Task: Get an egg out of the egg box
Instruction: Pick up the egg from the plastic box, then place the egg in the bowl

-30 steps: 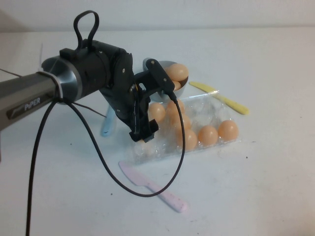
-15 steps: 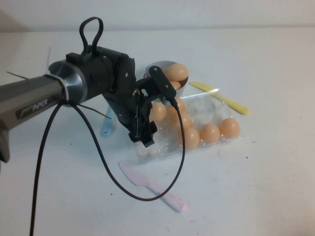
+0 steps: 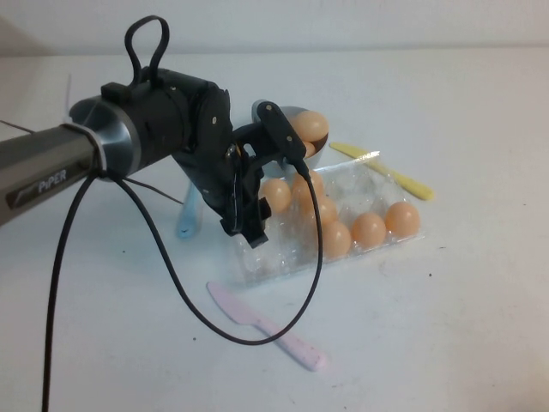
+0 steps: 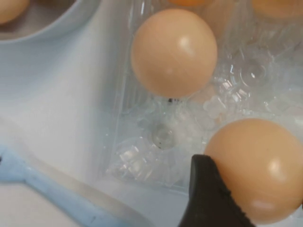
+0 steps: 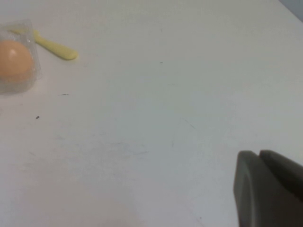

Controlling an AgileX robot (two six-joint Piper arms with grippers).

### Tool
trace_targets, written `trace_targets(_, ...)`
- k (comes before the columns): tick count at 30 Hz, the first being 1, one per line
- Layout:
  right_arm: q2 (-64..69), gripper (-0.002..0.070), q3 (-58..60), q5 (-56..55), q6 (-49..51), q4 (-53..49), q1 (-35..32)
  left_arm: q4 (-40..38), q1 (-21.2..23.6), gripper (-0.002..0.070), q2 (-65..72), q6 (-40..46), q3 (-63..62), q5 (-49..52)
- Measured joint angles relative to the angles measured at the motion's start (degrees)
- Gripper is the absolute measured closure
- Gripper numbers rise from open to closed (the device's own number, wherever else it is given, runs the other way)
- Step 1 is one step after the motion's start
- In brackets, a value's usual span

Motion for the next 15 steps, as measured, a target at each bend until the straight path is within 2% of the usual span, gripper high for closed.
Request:
trace_targets(9, 0.0, 0.0692, 0.0, 0.0, 0.0, 0.0, 0.0, 1.4, 0.0, 0.0340, -4.0, -1.2, 0.0, 1.1)
trace_targets(15, 0.0, 0.0692, 0.0, 0.0, 0.0, 0.0, 0.0, 1.6, 0.0, 0.0341, -5.7, -10.0, -3.3, -2.0)
